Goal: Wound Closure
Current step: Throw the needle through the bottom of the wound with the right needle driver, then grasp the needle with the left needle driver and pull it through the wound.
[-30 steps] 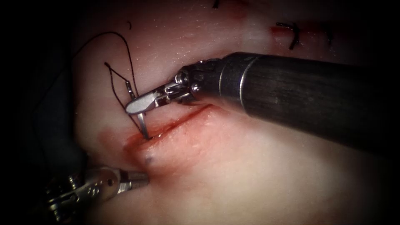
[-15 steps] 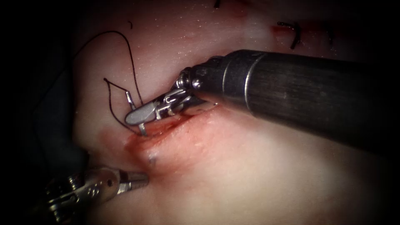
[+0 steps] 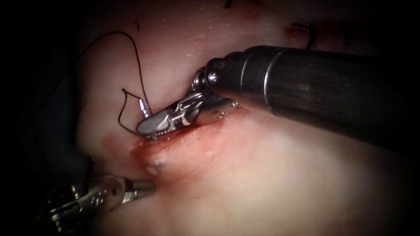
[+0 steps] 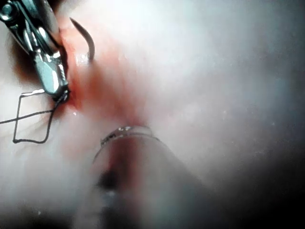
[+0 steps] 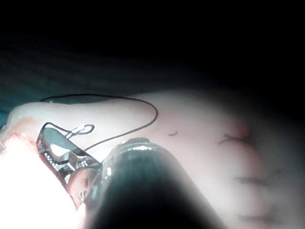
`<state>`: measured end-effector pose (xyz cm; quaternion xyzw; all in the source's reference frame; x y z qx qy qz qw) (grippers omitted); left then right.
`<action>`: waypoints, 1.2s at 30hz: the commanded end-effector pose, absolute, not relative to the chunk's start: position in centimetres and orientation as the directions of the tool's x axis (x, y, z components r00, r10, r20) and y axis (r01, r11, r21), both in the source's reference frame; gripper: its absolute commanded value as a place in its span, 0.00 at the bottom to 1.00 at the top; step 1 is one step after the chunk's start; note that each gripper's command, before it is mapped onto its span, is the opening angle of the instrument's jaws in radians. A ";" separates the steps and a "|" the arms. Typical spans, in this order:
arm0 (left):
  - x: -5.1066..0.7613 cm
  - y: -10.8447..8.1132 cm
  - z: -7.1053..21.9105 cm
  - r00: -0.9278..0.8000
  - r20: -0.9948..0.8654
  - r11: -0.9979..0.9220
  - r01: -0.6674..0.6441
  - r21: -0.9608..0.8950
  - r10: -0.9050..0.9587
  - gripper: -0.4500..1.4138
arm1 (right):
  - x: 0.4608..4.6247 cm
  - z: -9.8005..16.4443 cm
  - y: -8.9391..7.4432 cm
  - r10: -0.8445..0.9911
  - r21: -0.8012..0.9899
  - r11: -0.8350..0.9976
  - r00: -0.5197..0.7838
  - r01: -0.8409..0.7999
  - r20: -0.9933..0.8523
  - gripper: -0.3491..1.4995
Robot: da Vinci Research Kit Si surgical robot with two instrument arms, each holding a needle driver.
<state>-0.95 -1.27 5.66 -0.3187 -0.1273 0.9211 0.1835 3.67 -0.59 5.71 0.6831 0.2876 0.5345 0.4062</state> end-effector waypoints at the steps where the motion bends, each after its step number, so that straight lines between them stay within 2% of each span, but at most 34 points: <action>1: -1.00 -1.2 5.7 -0.729 -0.542 -0.901 -0.257 -0.351 0.419 0.21 | 3.74 5.7 -0.5 0.834 0.870 -0.490 0.261 -0.056 0.486 0.30; 3: -0.99 -1.2 5.7 -0.731 -0.536 -0.899 -0.264 -0.349 0.422 0.27 | 3.75 5.8 -0.5 0.898 0.922 -0.384 0.211 -0.050 0.386 0.74; 4: -0.99 -1.2 5.7 -0.731 -0.536 -0.899 -0.264 -0.349 0.422 0.27 | 3.75 5.8 -0.5 0.898 0.922 -0.384 0.211 -0.050 0.386 0.74; 5: -0.98 -1.1 5.6 -0.718 -0.555 -0.903 -0.269 -0.334 0.420 0.33 | 3.75 5.8 -0.5 0.952 0.958 -0.282 0.112 -0.045 0.285 0.84; 7: -0.98 -1.1 5.5 -0.706 -0.575 -0.907 -0.266 -0.327 0.414 0.35 | 3.75 5.9 -0.5 0.971 0.973 -0.225 0.069 -0.042 0.228 0.85; 8: -0.97 -1.0 5.4 -0.677 -0.622 -0.918 -0.259 -0.299 0.394 0.38 | 3.72 5.9 -0.4 0.982 0.981 -0.187 -0.004 -0.051 0.187 0.86; 10: -0.96 -1.0 5.3 -0.653 -0.655 -0.925 -0.260 -0.278 0.381 0.38 | 3.70 5.9 -0.4 0.982 0.981 -0.187 -0.029 -0.059 0.186 0.85; 11: -0.96 -0.9 5.3 -0.641 -0.675 -0.931 -0.257 -0.260 0.365 0.39 | 3.68 6.0 -0.4 0.982 0.980 -0.188 -0.045 -0.063 0.185 0.82; 12: -0.98 -0.9 5.2 -0.619 -0.713 -0.943 -0.249 -0.220 0.329 0.45 | 3.60 6.0 -0.3 0.992 0.990 -0.119 -0.050 -0.074 0.115 0.74; 13: -0.98 -0.9 5.2 -0.619 -0.713 -0.943 -0.249 -0.220 0.329 0.45 | 3.60 6.0 -0.3 0.992 0.990 -0.119 -0.050 -0.074 0.115 0.74; 15: -1.01 -0.8 5.1 -0.612 -0.739 -0.958 -0.226 -0.178 0.282 0.51 | 3.51 6.1 -0.2 0.994 0.992 -0.091 -0.063 -0.082 0.086 0.71; 20: -1.12 -0.8 5.1 -0.587 -0.790 -0.978 -0.192 -0.077 0.177 0.60 | 3.14 6.2 0.0 0.995 0.992 0.029 -0.094 -0.126 -0.041 0.72; 22: -1.21 -0.8 5.1 -0.575 -0.801 -0.977 -0.202 -0.061 0.169 0.63 | 2.98 6.3 0.1 0.993 0.986 0.050 -0.098 -0.159 -0.066 0.79; 30: -1.41 -0.9 5.2 -0.498 -0.840 -0.957 -0.280 -0.081 0.216 0.63 | 2.82 6.4 0.3 0.980 0.966 0.103 -0.141 -0.238 -0.140 0.83; 36: -1.50 -1.0 5.4 -0.466 -0.845 -0.938 -0.328 -0.110 0.263 0.62 | 2.79 6.4 0.3 0.973 0.959 0.107 -0.171 -0.263 -0.156 0.78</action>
